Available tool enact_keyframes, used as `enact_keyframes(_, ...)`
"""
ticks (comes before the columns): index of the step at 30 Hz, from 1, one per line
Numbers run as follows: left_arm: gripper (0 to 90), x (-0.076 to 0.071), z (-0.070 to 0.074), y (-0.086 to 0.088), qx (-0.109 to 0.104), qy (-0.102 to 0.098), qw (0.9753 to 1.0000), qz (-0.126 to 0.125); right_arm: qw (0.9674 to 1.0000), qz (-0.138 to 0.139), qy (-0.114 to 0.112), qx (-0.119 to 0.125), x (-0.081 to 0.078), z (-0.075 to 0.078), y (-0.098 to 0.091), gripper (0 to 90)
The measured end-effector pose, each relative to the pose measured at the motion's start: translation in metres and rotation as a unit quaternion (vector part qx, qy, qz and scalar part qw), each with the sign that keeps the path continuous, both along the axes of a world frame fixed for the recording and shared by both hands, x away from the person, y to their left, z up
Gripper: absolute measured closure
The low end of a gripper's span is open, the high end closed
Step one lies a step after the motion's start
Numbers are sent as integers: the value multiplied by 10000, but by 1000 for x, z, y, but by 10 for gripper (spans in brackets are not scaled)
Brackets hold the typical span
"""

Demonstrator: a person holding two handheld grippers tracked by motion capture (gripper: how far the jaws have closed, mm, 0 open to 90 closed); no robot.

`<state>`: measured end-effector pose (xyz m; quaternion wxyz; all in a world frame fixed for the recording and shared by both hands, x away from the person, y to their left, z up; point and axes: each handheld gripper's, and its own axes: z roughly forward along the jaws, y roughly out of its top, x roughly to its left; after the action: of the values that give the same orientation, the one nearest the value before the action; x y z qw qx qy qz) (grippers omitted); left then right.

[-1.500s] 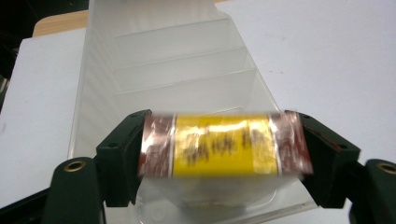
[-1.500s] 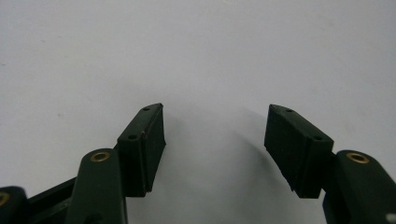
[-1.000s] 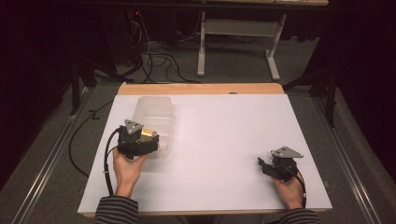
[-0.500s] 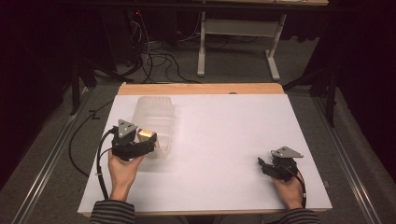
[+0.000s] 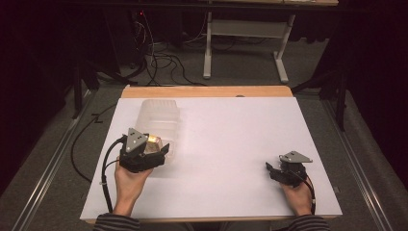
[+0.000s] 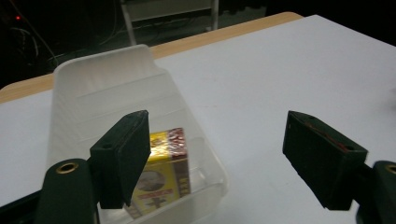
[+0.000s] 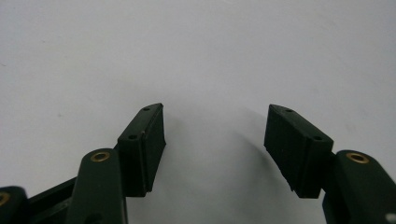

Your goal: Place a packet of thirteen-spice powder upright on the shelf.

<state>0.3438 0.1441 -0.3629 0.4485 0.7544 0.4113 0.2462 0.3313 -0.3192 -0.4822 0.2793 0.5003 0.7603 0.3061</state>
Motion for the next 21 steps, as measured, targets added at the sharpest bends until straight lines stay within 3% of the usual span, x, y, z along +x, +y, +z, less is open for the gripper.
enact_keyframes(10,255,-7,-2,-24,26,-90,9994,-320,10000,3,-5,-9,0,0,0,387)
enact_keyframes(21,262,-10,-12,-44,17,-24,9979,-650,10000,0,-3,-6,0,0,0,386)
